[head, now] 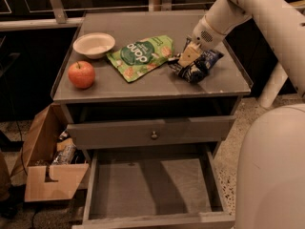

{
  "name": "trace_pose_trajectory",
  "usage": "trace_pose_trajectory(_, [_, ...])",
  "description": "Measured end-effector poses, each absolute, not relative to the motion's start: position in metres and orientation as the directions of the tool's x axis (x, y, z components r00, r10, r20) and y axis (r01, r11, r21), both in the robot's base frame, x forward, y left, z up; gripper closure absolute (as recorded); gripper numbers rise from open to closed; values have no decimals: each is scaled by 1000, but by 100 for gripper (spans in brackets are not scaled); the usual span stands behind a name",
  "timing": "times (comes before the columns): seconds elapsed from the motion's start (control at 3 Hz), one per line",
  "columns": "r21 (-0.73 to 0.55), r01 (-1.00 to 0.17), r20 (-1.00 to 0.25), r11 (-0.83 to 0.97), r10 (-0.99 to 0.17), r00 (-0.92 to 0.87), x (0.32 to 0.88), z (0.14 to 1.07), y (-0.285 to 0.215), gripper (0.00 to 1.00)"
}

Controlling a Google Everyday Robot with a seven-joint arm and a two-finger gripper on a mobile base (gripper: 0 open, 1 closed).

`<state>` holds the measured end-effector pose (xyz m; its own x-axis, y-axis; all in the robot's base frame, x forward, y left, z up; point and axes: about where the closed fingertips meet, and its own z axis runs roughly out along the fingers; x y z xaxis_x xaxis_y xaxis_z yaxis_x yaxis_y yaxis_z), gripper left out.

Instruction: Place blue chip bag into middle drawer

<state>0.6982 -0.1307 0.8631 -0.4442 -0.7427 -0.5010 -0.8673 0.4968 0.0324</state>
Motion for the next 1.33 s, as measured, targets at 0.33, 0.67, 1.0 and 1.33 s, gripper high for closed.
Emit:
trace_pose_trajectory(0.33, [32,-867,-501,497,-742,-444,698,863,-131,100])
trace_pose_trajectory(0.67, [30,-858,-519,513,-726,-452,697,868,-133,100])
trace_pose_trajectory(1.0, [18,-844,-554,536,-698,-455,685,889,-148,100])
trace_pose_trajectory(1.33, [4,-813,-586,582,-658,-473,651,923,-181,100])
